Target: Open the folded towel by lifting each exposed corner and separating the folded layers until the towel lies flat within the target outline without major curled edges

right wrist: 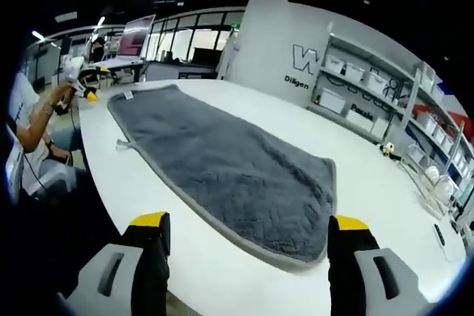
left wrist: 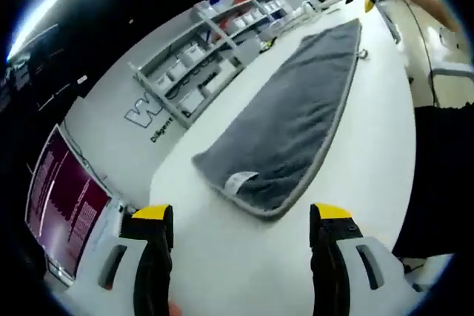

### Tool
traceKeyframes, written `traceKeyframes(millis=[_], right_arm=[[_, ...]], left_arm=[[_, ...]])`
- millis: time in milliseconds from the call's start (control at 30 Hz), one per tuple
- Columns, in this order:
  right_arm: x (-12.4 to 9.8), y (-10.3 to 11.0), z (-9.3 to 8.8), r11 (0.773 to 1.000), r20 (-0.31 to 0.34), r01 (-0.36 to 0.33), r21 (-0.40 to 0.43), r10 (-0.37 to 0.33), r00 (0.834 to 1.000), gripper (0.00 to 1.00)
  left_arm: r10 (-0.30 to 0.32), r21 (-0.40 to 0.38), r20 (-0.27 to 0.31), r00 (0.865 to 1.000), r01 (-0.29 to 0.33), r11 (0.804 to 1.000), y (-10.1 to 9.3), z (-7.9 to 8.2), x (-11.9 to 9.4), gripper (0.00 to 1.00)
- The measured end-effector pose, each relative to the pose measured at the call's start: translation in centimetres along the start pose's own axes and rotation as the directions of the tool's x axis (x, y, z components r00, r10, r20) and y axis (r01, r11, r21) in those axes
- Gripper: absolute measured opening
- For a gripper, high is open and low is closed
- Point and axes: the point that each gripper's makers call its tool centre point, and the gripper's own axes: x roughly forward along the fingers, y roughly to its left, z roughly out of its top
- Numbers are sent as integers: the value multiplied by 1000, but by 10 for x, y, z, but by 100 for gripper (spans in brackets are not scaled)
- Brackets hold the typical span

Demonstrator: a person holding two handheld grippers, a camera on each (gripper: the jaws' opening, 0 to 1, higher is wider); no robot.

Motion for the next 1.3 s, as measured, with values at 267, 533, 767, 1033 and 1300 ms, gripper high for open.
traceKeyframes(millis=[267, 533, 767, 1033, 1300], right_arm=[[0, -7, -8, 1000, -35, 10, -8, -10, 999, 89], [-2, -7, -11, 1000, -41, 11, -1, -11, 999, 89], [-3, -14, -19, 1000, -58, 28, -2, -28, 998, 90], [-5, -6, -23, 1000, -91, -1, -24, -1, 996, 89], [-4, -3, -23, 1000, -97, -9, -21, 7, 995, 89]], left_arm=[[-135, 42, -12, 991, 135, 990, -22, 4, 15, 56], [-270, 61, 8, 963, 269, 961, -37, 10, 25, 37], [-340, 63, -10, 940, 340, 938, -43, 7, 33, 31], [-448, 29, -64, 892, 450, 893, -48, -3, 45, 26], [-560, -35, -84, 825, 559, 829, -57, -8, 47, 18]])
